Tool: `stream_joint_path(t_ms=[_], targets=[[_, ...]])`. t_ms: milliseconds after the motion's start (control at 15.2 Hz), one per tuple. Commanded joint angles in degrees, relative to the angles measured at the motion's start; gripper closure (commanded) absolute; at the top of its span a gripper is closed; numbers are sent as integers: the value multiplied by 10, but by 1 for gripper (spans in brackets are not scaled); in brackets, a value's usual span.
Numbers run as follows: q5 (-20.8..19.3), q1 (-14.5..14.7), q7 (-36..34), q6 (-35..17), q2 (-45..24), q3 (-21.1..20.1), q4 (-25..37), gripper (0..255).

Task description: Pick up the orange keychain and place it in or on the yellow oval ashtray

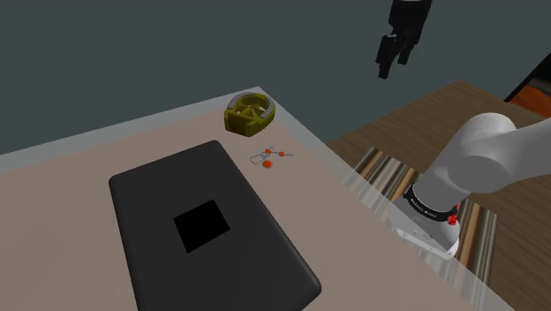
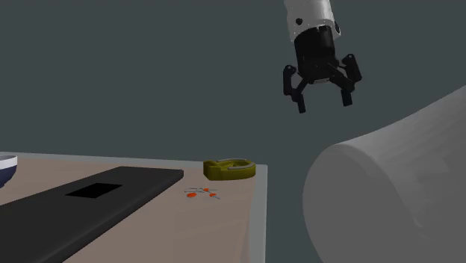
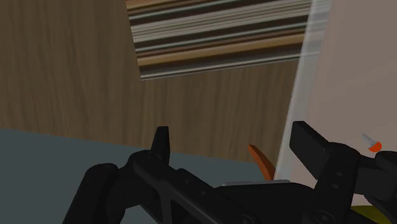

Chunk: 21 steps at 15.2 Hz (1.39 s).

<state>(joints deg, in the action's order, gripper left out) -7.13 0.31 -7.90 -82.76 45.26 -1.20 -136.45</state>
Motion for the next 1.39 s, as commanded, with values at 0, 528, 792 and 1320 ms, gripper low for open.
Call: stream_joint_path(t_ms=[0,528,792,1320], targets=[[0,0,0,0,0,0,0,0],[88,20,-136,-105,-28,-82,-63,0],[126,30,-200,-167,-66,-125,-76,0],[172,35,-329,-299,-184,-214,-60,0]])
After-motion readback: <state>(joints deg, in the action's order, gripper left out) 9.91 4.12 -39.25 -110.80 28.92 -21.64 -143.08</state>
